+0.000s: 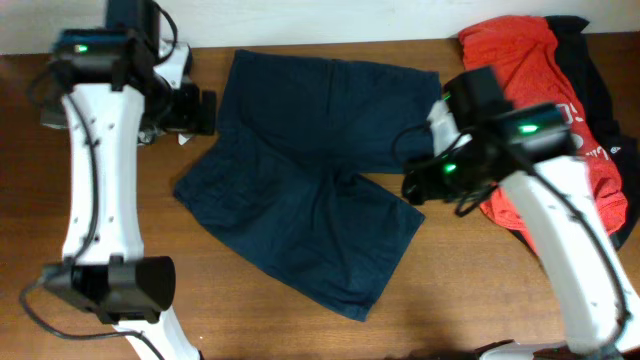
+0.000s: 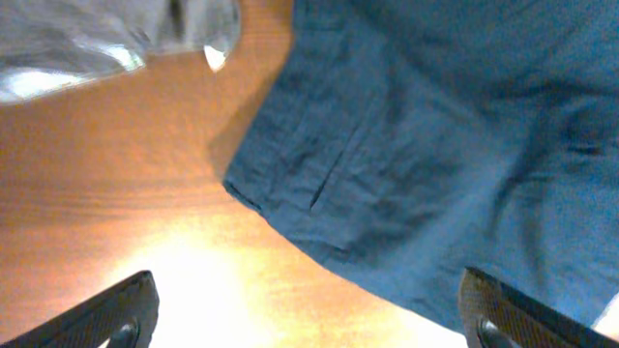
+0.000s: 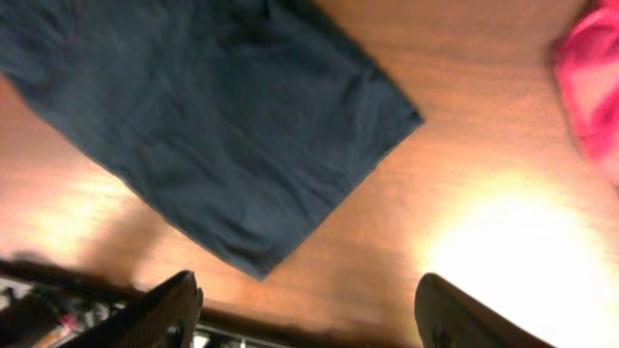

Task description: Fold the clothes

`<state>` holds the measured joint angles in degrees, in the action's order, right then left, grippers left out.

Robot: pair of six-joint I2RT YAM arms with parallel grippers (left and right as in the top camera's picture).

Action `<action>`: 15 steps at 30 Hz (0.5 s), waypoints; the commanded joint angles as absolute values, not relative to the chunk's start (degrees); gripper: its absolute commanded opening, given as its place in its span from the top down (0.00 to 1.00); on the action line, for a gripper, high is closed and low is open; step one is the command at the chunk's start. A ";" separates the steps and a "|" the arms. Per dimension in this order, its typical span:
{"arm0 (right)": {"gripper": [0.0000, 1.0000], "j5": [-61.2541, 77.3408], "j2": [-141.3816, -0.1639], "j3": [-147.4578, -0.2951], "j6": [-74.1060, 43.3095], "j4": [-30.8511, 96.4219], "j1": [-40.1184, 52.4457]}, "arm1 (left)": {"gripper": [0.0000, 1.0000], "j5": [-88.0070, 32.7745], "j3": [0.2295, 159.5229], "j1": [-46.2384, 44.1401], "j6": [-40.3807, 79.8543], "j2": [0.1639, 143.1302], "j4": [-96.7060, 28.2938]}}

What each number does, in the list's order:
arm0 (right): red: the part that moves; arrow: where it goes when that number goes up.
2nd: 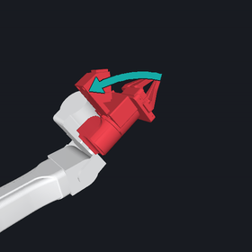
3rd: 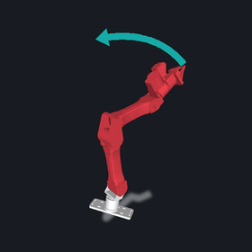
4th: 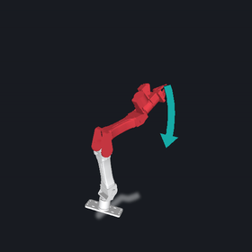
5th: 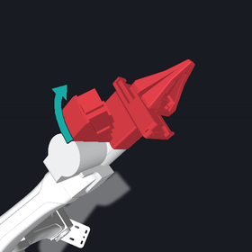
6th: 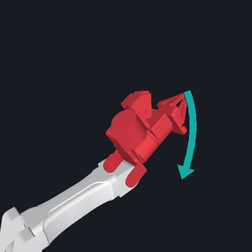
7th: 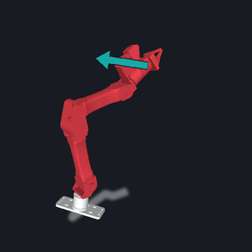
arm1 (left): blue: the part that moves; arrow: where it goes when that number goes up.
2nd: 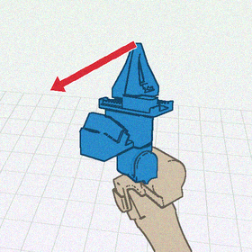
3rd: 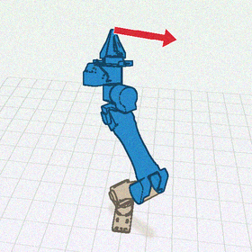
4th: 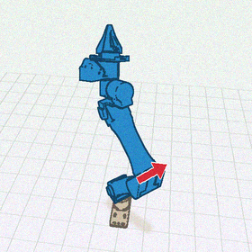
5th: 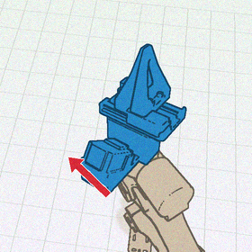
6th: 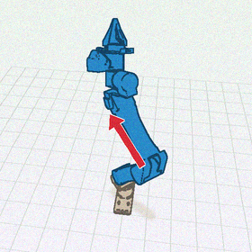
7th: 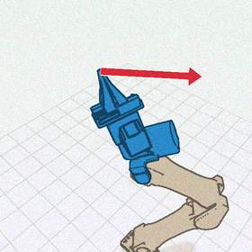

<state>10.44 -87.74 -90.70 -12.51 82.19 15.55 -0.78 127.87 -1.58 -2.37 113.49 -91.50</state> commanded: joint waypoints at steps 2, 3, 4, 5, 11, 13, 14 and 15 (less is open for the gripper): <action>0.25 13.06 -86.98 -74.94 -16.95 71.13 16.64 | 0.02 0.27 114.63 -0.23 -1.72 114.61 -83.66; 0.28 13.34 -87.20 -71.16 -17.10 67.37 16.47 | 0.02 0.32 111.79 -0.21 -1.72 114.61 -81.19; 0.29 13.52 -87.42 -68.64 -17.39 64.79 16.36 | 0.02 0.32 109.43 -0.19 -1.72 114.63 -79.15; 0.35 13.52 -87.77 -66.28 -17.54 62.08 16.38 | 0.02 0.32 107.35 -0.19 -1.72 114.61 -77.38; 0.96 13.52 -90.50 -56.75 -16.53 48.12 16.51 | 0.03 3.92 96.53 -0.08 -1.76 114.63 -63.07; 0.96 13.52 -91.57 -56.03 -15.51 45.43 16.49 | 0.04 3.90 94.59 -0.08 -1.74 114.63 -60.25; 0.96 13.32 -92.40 -56.03 -15.20 44.45 16.49 | 0.04 3.90 93.89 -0.08 -1.74 114.63 -59.31; 0.96 13.28 -92.92 -56.03 -14.83 43.75 16.49 | 0.05 3.90 93.43 -0.08 -1.74 114.63 -58.72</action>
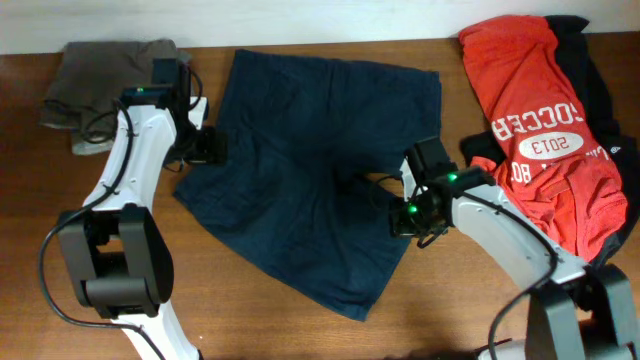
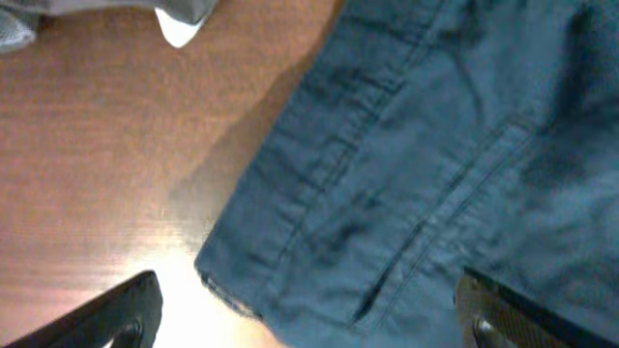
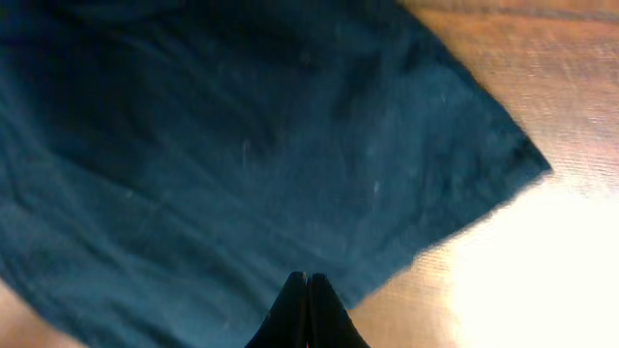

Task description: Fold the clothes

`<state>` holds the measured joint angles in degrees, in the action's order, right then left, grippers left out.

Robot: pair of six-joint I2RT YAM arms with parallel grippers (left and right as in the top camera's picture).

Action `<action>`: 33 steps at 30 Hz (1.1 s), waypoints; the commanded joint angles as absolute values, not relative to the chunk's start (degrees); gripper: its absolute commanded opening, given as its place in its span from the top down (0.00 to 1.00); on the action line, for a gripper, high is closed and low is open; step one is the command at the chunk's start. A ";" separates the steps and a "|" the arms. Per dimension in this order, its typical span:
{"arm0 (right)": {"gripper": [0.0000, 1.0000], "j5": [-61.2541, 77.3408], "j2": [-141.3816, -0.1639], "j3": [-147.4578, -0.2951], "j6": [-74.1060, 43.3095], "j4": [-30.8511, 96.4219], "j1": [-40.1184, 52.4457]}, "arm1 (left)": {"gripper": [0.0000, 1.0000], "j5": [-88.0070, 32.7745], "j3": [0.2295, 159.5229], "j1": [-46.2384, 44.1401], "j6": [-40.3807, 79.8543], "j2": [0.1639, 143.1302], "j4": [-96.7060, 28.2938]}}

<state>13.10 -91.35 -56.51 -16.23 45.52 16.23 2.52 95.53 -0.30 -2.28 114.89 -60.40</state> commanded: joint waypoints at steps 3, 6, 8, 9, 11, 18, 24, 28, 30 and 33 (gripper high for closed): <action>0.96 13.02 -95.53 -56.03 -13.91 41.91 16.49 | 0.05 3.90 93.30 -0.08 -1.74 114.63 -58.48; 0.96 13.04 -99.00 -56.03 -13.76 41.04 16.49 | 0.05 3.92 93.30 -0.08 -1.76 114.61 -58.52; 0.96 13.04 -101.51 -56.03 -13.78 40.42 16.49 | 0.05 3.95 93.30 -0.08 -1.76 114.61 -58.52; 0.96 12.84 -103.42 -56.03 -13.78 40.05 16.45 | 0.04 3.95 93.30 -0.08 -1.76 114.61 -58.46; 0.96 12.19 -104.33 -56.03 -13.82 39.99 16.29 | 0.04 3.95 93.30 -0.08 -1.76 114.61 -58.50; 0.96 8.47 -104.49 -56.03 -14.04 40.25 13.06 | 0.04 3.90 93.30 -0.10 -1.74 114.61 -58.81; 0.96 8.32 -104.57 -56.03 -13.96 39.75 4.58 | 0.01 3.88 93.30 -0.10 -1.74 114.61 -60.34; 0.96 8.58 -104.62 -56.03 -11.53 38.48 -0.93 | 0.01 3.88 93.30 -0.10 -1.74 114.61 -61.19; 0.96 8.73 -104.62 -56.18 -9.85 37.45 -3.20 | 0.01 2.98 93.30 -0.10 -1.74 114.61 -61.78; 0.96 13.23 -104.62 -57.69 -7.51 37.85 -3.79 | 0.01 2.66 92.97 -0.10 -1.80 114.61 -62.54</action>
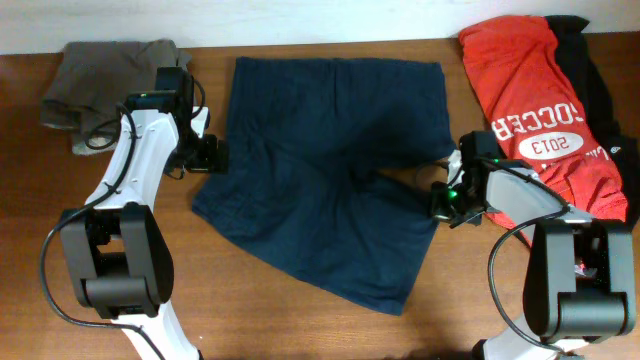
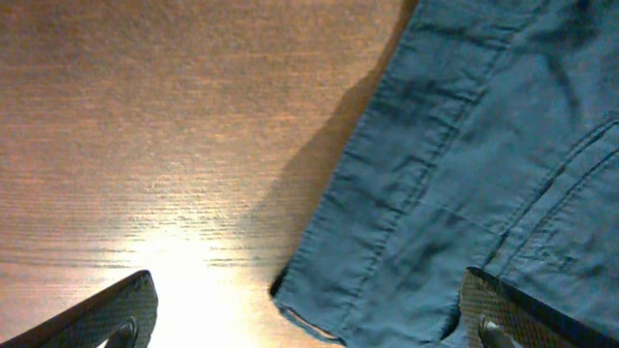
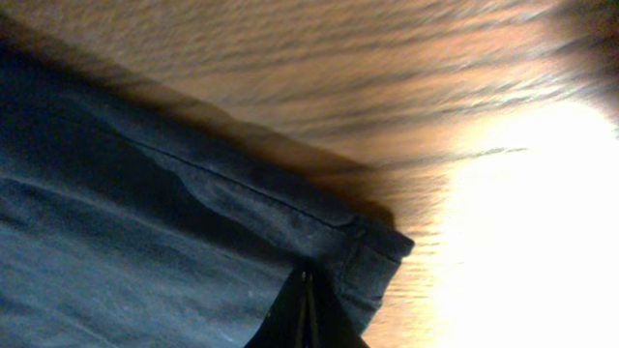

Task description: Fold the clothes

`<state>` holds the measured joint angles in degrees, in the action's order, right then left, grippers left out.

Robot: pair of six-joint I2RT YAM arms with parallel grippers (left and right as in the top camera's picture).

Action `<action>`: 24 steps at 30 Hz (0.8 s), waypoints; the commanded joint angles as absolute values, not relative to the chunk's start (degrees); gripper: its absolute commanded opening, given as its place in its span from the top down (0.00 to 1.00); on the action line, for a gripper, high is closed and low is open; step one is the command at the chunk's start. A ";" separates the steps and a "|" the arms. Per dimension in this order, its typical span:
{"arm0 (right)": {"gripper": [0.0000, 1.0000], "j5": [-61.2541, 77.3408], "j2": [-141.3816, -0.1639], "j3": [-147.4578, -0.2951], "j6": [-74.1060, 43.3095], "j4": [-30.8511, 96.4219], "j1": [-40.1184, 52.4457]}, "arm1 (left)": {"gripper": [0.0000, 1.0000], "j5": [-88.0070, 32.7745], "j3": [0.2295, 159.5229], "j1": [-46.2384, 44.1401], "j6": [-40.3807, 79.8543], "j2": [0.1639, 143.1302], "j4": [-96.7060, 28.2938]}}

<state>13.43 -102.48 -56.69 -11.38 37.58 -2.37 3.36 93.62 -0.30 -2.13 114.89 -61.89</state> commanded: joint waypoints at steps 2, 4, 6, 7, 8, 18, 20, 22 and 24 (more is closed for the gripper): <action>0.96 15.73 -104.49 -60.01 -7.29 40.05 -3.64 | 0.01 2.81 92.79 -0.08 -2.85 114.63 -62.85; 0.96 16.43 -103.94 -63.07 -7.29 43.38 -3.29 | 0.01 2.81 92.75 0.01 -4.47 114.63 -63.13; 0.95 16.29 -102.78 -66.67 -6.98 47.72 -2.94 | 0.01 2.79 92.75 0.08 -5.80 114.63 -63.70; 0.93 16.36 -101.84 -68.99 -6.33 50.65 -2.68 | 0.01 2.81 92.75 0.08 -6.81 114.63 -64.34; 0.89 16.32 -100.84 -71.16 -6.02 53.56 -2.50 | 0.01 2.83 92.75 0.08 -7.99 114.63 -65.32; 0.48 16.56 -88.86 -77.69 -4.89 71.42 0.45 | 0.01 -0.95 89.10 2.59 -11.35 114.63 -70.89; 0.48 16.82 -87.88 -77.69 -4.91 73.08 1.08 | 0.01 -2.83 86.17 2.63 -14.63 114.63 -68.86; 0.48 17.41 -86.54 -77.67 -4.95 74.91 2.44 | 0.01 -4.93 81.43 2.31 -17.89 114.69 -65.78; 0.49 17.39 -85.69 -77.65 -5.30 75.44 3.57 | 0.01 -4.99 78.94 2.11 -17.87 114.69 -63.09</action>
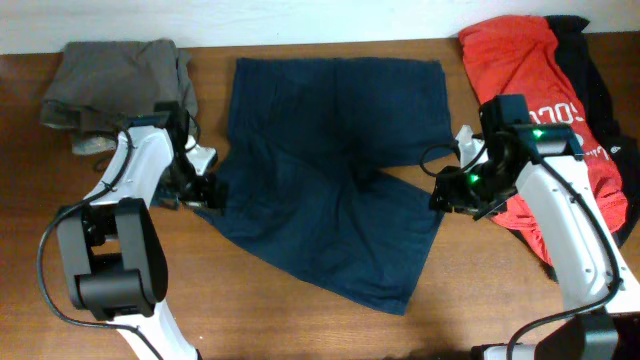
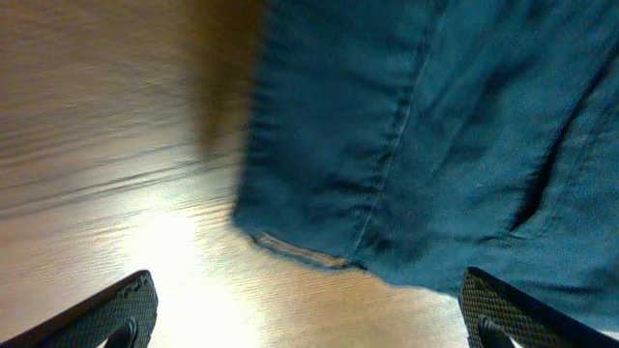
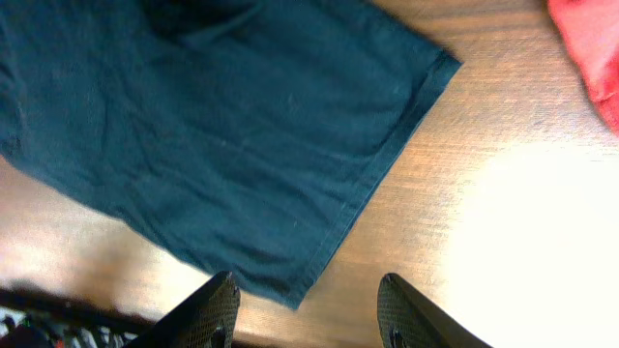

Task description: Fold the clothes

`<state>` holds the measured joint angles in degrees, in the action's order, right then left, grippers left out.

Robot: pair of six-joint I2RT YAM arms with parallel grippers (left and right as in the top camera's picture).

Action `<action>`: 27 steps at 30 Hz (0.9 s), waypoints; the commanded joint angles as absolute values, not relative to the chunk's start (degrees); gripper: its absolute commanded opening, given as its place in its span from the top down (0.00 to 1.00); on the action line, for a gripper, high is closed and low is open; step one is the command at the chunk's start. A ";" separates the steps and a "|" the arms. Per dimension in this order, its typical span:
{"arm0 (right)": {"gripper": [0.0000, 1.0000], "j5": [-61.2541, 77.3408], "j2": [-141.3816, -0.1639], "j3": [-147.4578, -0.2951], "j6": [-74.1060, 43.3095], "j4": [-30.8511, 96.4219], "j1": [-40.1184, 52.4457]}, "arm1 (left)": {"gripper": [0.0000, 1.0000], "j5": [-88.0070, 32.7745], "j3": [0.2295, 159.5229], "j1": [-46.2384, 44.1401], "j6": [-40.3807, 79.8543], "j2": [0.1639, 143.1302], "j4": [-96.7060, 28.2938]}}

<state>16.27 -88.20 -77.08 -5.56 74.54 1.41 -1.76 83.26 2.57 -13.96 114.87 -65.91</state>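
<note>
Navy shorts (image 1: 330, 150) lie spread on the wooden table, waistband at the far side and one leg reaching toward the front right. My left gripper (image 1: 207, 192) sits low at the shorts' left edge. In the left wrist view it (image 2: 309, 324) is open, with a hemmed corner of the shorts (image 2: 300, 246) just ahead of the gap. My right gripper (image 1: 450, 195) hovers beside the right leg. It (image 3: 309, 314) is open above the leg's hem corner (image 3: 290, 285), holding nothing.
A red soccer jersey (image 1: 540, 110) over a black garment lies at the far right; its red edge (image 3: 590, 58) shows in the right wrist view. An olive-grey folded garment (image 1: 110, 70) sits at the far left corner. Bare table (image 1: 300, 330) runs along the front.
My right gripper was shut low on the shorts' right leg edge; now it is open and higher, the cloth released. My left gripper has moved nearer the front along the shorts' left edge, still open.
Both arms stood high with open grippers over skewed shorts. Then my right gripper was shut on the right leg, and the left was open at the left edge. Later the shorts lay further right and straighter. Now both grippers are open beside them.
</note>
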 commanded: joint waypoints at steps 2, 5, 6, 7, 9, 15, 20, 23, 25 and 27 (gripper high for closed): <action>0.49 17.19 -84.68 -77.49 -6.35 75.70 4.89 | 0.01 -5.23 77.56 1.98 -17.82 114.69 -61.06; 0.49 17.10 -83.46 -77.01 -7.33 76.18 6.50 | 0.05 -5.93 76.97 1.98 -17.67 114.69 -59.77; 0.49 16.88 -83.09 -76.75 -7.92 76.36 6.96 | 0.09 -6.55 76.97 1.98 -17.67 114.69 -59.53; 0.50 16.36 -82.67 -76.31 -8.36 76.44 7.60 | 0.11 -7.40 76.97 1.98 -17.67 114.69 -59.22; 0.53 14.20 -82.17 -75.59 -10.46 77.01 8.71 | 0.24 -9.56 76.95 1.98 -17.65 114.69 -58.85; 0.57 7.86 -80.03 -70.96 -18.20 78.15 11.25 | 0.99 -11.18 76.36 1.43 -17.23 114.72 -58.52; 0.57 9.32 -78.54 -64.55 -21.19 77.10 11.35 | 0.99 -11.18 76.36 1.43 -13.56 114.72 -57.43; 0.56 10.07 -78.24 -59.51 -23.44 74.00 12.03 | 0.99 -11.20 76.36 1.43 -11.22 114.72 -56.77; 0.53 11.11 -78.26 -56.25 -24.80 71.26 12.80 | 0.99 -11.20 76.36 1.43 -9.74 114.72 -56.40; 0.52 13.23 -78.26 -52.64 -25.67 68.10 13.80 | 0.99 -11.27 76.36 1.39 -8.25 114.72 -56.12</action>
<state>10.87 -79.20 -56.90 -22.04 70.19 12.08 -9.89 76.86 1.52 -12.27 114.89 -56.75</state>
